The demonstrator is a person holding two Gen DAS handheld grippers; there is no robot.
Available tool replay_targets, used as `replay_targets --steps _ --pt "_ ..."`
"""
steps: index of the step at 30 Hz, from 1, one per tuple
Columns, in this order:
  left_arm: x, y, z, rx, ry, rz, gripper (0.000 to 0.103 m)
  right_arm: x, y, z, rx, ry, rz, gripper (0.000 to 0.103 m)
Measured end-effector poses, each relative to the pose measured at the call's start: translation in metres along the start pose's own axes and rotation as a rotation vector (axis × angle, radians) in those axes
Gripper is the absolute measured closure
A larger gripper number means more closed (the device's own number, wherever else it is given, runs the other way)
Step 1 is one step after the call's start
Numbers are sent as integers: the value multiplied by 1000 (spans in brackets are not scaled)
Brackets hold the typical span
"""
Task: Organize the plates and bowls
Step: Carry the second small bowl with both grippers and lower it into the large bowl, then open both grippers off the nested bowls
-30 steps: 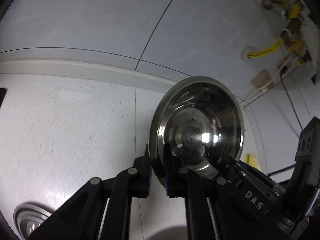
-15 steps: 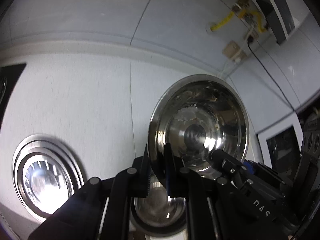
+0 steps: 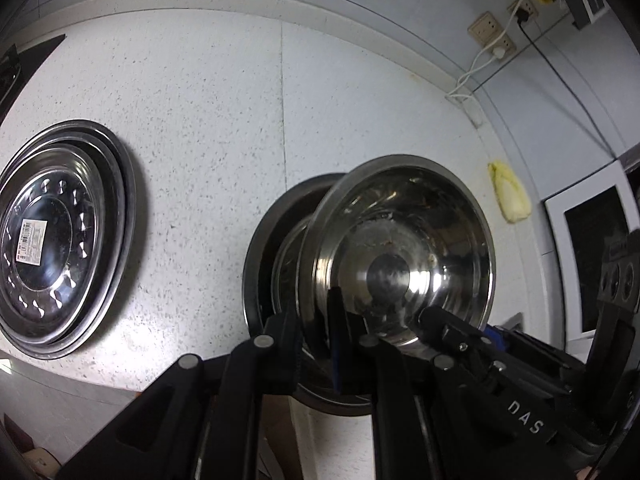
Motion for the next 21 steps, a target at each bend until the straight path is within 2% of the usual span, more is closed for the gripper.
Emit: replay_targets --steps 12,21 --pt "4 34 5 -23 6 5 93 6 30 11 4 16 -56 88" --pt "1 40 6 -24 25 21 92 5 34 6 2 19 -50 88"
Point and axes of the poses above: each gripper's, at about its wrist camera, not at the fingertips, and y roughly the way its jaws point, z to its right, x to its underside, the point moved 10 cm from there along y, roughly the way its jaws point, and after that the axes turned 5 degrees about -x, right-handed, at the moved point
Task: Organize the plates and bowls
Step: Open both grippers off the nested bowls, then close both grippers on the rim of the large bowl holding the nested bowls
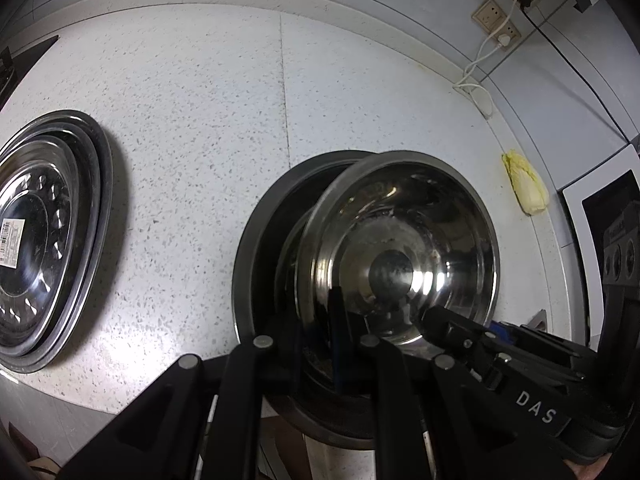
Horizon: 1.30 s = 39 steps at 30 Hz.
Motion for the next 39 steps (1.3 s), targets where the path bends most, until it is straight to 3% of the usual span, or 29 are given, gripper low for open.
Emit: replay_targets --steps 13,25,29,39 --pt "1 -5 9 -15 58 45 89 5 -11 11 -11 17 31 88" --pt "-20 -46 1 -51 119 220 74 -2 -38 16 11 -7 118 84" --pt "-30 -67 -7 -64 140 283 73 -6 -56 23 21 -9 171 75" --pt "-23 -49 -19 -73 136 219 73 2 -36 40 25 28 118 73"
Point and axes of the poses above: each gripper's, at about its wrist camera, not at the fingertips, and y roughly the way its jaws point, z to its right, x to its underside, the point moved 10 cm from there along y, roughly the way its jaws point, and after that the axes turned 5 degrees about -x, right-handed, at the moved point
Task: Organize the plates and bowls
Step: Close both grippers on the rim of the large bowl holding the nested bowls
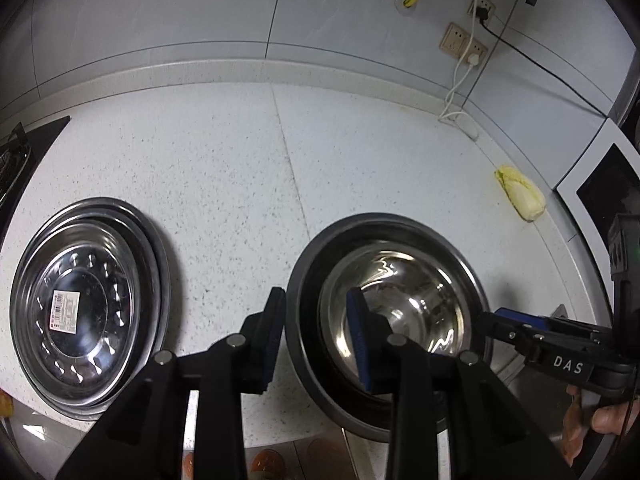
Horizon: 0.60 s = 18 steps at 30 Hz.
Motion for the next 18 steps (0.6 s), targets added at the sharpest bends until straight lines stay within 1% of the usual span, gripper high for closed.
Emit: replay_targets --steps 7,12,16,18 --pt "7 12 1 9 -8 -39 73 1 9 -1 3 -3 -17 73" --pt "5 15 0 44 -37 -37 67 5 19 -1 -11 -2 -42 73" --pt "0 18 -6 115 -104 -67 67 4 22 -2 -38 17 -48 72" --pt "-1 22 -14 129 -153 -92 67 4 22 -2 -36 13 -47 72"
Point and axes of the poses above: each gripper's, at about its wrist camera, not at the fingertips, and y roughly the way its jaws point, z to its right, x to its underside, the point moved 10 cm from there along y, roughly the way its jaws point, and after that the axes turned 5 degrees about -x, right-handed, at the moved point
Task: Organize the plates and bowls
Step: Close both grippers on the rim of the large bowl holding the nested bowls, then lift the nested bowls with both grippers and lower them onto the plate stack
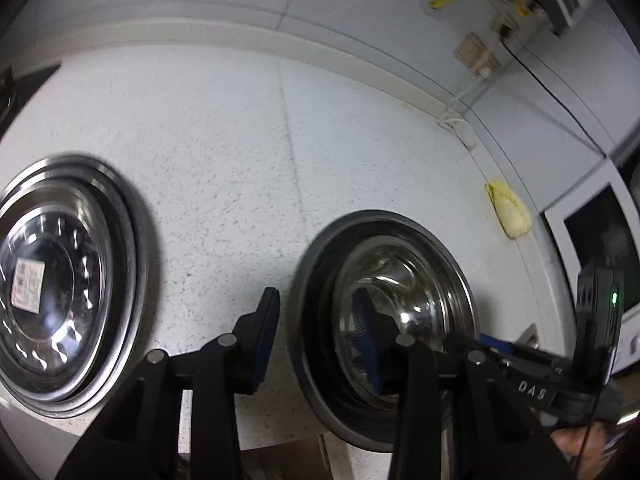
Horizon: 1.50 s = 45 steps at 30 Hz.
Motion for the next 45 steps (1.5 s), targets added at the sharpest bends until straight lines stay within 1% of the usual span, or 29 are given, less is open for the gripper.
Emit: replay_targets --steps 5,7,11,13,15,16,17,19,22,29,36,40,45 --pt "2 11 -16 50 -104 -65 66 0 0 0 -10 3 2 71" --pt "1 12 -16 57 -112 -75 66 -1 0 0 -15 6 1 71" --pt "7 19 -16 114 -169 -133 66 -1 1 2 -27 14 0 71" --pt "8 20 -16 125 -172 -132 66 -1 1 2 -31 14 0 71" --pt "10 23 -13 142 -162 -143 68 -1 1 2 -35 15 0 71" --pt "13 26 -9 160 -160 -156 78 -1 1 2 -35 14 1 71" --pt "17 29 -7 168 -152 -170 78 -1 1 2 -36 14 3 71" --pt "16 28 -6 162 -145 -155 79 -3 0 1 -38 11 10 72" --pt "16 29 -6 173 -161 -155 80 -5 -2 2 -40 4 17 72" --pt "18 27 -7 175 -152 -154 80 -10 -8 -2 -21 -16 38 74" --pt "2 8 -9 184 -137 -100 80 -16 -18 -12 -16 -22 65 74" --pt "-12 -14 -24 184 -152 -54 80 -27 -26 -31 -24 -49 84 74" --pt "-23 -49 -66 149 -191 6 80 -40 -26 -84 -64 -114 101 74"
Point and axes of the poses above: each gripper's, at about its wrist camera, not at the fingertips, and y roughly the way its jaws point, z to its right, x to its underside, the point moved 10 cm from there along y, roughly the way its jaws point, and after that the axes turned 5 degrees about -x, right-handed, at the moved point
